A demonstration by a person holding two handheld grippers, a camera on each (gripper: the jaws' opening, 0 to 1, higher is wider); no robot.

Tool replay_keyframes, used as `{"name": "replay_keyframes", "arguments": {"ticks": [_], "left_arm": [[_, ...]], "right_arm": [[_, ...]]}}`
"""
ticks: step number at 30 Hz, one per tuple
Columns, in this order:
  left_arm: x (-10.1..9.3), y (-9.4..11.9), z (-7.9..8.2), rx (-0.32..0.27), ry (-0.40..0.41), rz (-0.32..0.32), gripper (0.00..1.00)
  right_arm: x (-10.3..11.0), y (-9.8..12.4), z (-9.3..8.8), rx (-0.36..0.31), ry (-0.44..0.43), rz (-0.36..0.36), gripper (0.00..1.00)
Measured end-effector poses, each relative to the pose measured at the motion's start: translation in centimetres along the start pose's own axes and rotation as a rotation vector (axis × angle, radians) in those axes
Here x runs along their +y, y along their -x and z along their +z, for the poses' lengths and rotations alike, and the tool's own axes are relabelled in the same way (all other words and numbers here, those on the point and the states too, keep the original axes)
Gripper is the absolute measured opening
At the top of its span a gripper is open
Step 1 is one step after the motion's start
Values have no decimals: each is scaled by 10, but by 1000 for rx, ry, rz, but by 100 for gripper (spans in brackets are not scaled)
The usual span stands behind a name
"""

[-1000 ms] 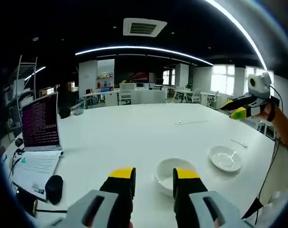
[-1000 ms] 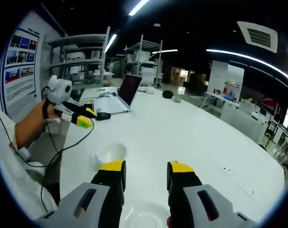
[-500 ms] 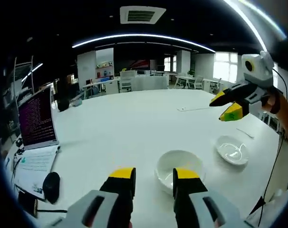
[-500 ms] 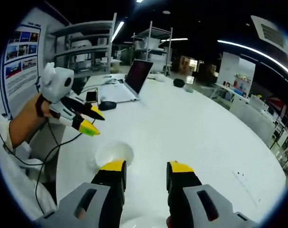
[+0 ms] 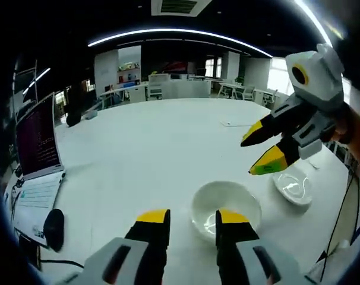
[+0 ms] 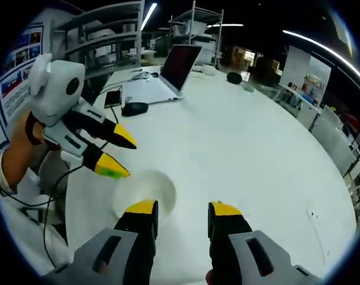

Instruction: Tidy tabletop coffee trays, cups and spoons，present forward

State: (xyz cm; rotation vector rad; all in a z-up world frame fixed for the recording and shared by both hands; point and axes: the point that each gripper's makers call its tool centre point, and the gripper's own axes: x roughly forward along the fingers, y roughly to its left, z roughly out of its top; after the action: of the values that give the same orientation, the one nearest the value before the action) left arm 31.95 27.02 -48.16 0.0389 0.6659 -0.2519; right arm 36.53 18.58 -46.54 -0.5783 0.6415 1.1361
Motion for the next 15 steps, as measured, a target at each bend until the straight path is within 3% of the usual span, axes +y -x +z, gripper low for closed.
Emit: {"name": "replay_keyframes", "arguments": {"ticks": [8,15], "left_arm": [[-1,-5,-8,38,-8,5,31],[-7,-10,-11,53,-10,-7,31]], "right_arm": [[7,-20,-5,104,-13,21,33],[6,-23,-13,134,-26,2,33]]}}
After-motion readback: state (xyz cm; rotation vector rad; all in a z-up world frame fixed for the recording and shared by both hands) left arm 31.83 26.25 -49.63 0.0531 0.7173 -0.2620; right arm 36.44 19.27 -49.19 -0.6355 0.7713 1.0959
